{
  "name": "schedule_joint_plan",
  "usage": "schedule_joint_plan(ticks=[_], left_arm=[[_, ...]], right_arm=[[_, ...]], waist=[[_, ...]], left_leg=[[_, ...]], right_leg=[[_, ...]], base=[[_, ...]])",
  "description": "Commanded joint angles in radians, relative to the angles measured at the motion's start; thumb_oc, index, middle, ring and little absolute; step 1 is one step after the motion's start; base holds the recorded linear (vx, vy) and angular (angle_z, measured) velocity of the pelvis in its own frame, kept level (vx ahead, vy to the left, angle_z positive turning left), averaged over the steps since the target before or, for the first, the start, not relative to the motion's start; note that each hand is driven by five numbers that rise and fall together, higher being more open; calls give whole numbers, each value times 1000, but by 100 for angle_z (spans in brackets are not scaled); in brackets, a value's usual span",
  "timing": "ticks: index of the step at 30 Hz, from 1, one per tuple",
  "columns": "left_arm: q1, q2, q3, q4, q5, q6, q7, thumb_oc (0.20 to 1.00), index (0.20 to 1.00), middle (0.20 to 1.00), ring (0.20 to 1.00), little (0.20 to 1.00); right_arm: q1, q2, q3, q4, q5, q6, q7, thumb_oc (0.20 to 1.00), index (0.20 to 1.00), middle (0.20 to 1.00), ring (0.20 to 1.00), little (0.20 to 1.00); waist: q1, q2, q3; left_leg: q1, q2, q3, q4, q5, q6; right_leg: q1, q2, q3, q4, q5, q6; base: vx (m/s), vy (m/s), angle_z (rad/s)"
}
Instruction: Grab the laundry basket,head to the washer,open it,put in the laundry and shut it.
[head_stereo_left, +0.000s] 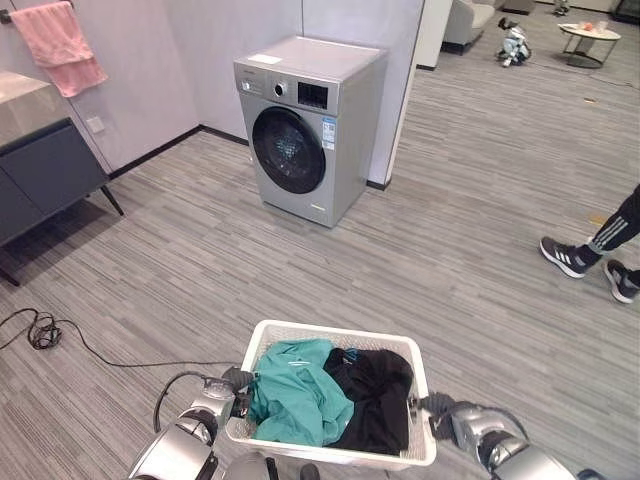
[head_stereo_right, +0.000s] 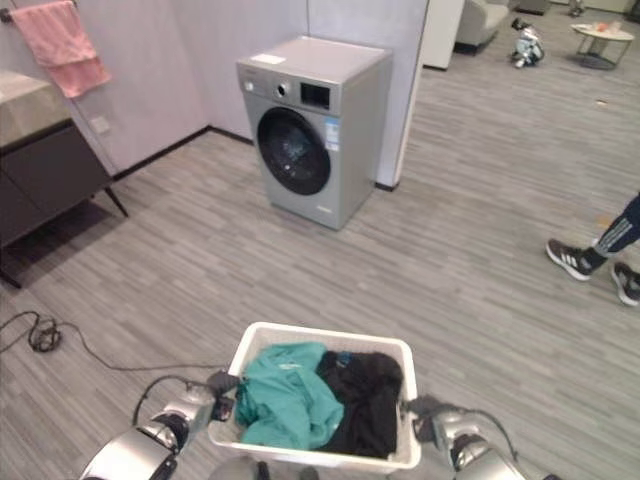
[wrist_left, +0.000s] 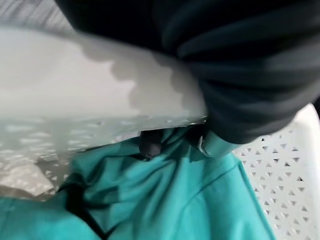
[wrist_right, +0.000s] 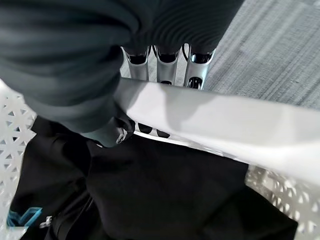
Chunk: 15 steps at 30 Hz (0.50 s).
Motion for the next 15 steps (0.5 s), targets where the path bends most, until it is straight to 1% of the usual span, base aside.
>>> schedule_joint_plan(ticks=[1, 2, 3, 4, 5, 6, 7, 8, 9, 10, 11, 12, 13, 14, 15], left_arm=[[-103, 6, 16, 43, -48, -52, -30, 200, 200, 200, 200, 200], [-100, 8, 16, 44, -49, -53, -33, 200, 200, 200, 200, 200], [-93, 12, 20, 48, -48, -54, -34, 200, 200, 200, 200, 200], [-67, 18, 31, 50, -44, -50, -39, 200, 200, 200, 200, 200], [-66, 18, 31, 50, -44, -50, -39, 200, 200, 200, 200, 200], [-55, 21, 33, 48, -44, -49, -41, 200, 200, 200, 200, 200], [-40, 26, 37, 46, -41, -52, -39, 200, 200, 200, 200, 200], [-29, 27, 40, 45, -44, -54, -37, 200, 200, 200, 200, 200], [-22, 28, 36, 45, -42, -54, -34, 200, 200, 200, 200, 200], [-22, 28, 37, 45, -42, -54, -34, 200, 200, 200, 200, 200], [-8, 17, 30, 44, -38, -53, -30, 200, 200, 200, 200, 200], [-5, 13, 23, 38, -35, -55, -31, 200, 200, 200, 200, 200], [-6, 9, 18, 33, -37, -58, -26, 200, 200, 200, 200, 200], [-9, 6, 13, 22, -45, -61, -23, 200, 200, 200, 200, 200], [-12, 6, 13, 18, -48, -62, -18, 200, 200, 200, 200, 200]], right_arm=[[-7, -23, -24, -73, 33, -54, 69, 200, 200, 200, 200, 200], [-12, -21, -17, -76, 31, -54, 75, 200, 200, 200, 200, 200], [-14, -16, -15, -75, 31, -53, 78, 200, 200, 200, 200, 200], [-13, -8, -16, -68, 27, -47, 84, 200, 200, 200, 200, 200], [-12, -8, -16, -68, 27, -47, 84, 200, 200, 200, 200, 200], [-14, -4, -11, -71, 21, -41, 89, 200, 200, 200, 200, 200], [-8, 4, -7, -71, 11, -38, 94, 200, 200, 200, 200, 200], [-3, 9, -5, -69, 8, -38, 96, 200, 200, 200, 200, 200], [6, 16, -6, -72, 7, -36, 105, 200, 200, 200, 200, 200], [6, 16, -6, -72, 7, -36, 105, 200, 200, 200, 200, 200], [33, 22, -29, -71, 11, -35, 114, 200, 200, 200, 200, 200], [39, 23, -34, -66, 12, -36, 120, 200, 200, 200, 200, 200], [39, 26, -37, -66, 5, -39, 122, 200, 200, 200, 200, 200], [35, 26, -40, -65, -1, -38, 122, 200, 200, 200, 200, 200], [34, 31, -43, -64, -3, -38, 116, 200, 200, 200, 200, 200]], waist=[[48, 19, -37], [55, 24, -34], [58, 26, -32], [71, 38, -44], [73, 37, -42], [77, 44, -54], [89, 42, -69], [99, 47, -83], [103, 36, -90], [105, 39, -92], [104, 13, -110], [104, 8, -107], [102, 15, -99], [89, 24, -76], [78, 45, -56]], left_leg=[[53, -68, -154, -155, 89, 16], [17, -59, -161, -155, 90, 3], [-4, -48, -145, -155, 96, -4], [14, -26, -93, -155, 126, 1], [17, -26, -90, -155, 125, 1], [32, -25, -91, -155, 135, 12], [54, -44, -119, -155, 155, 23], [57, -46, -137, -153, 174, 26], [57, -59, -139, -130, 176, 32], [54, -55, -139, -130, 177, 31], [72, -87, -127, -86, 131, 64], [91, -94, -124, -74, 108, 78], [111, -92, -130, -71, 97, 84], [150, -91, -136, -81, 87, 92], [189, -73, -128, -96, 81, 97]], right_leg=[[50, -48, 186, 39, 17, 89], [63, -44, 199, 47, 5, 84], [80, -40, 213, 57, -13, 80], [123, -30, 250, 82, -53, 73], [124, -32, 252, 82, -54, 73], [135, -29, 269, 96, -76, 70], [163, -46, 278, 109, -98, 75], [163, -50, 288, 129, -106, 76], [170, -72, 291, 179, -103, 87], [167, -69, 293, 180, -100, 86], [137, -117, 283, 307, 0, 158], [89, -126, 281, 416, 105, 196], [35, -114, 286, 523, 204, 225], [-24, -105, 267, 622, 251, 245], [-83, -91, 230, 704, 259, 243]], base=[[603, -36, -59], [587, -39, -80], [609, 17, -83], [477, 27, -105], [495, 71, -89], [382, 100, -73], [529, 145, -28], [574, 166, -27], [347, 104, -32], [505, 167, -62], [402, 129, -94], [525, 163, -83], [348, 116, -54], [340, 168, -15], [299, 202, 3]])
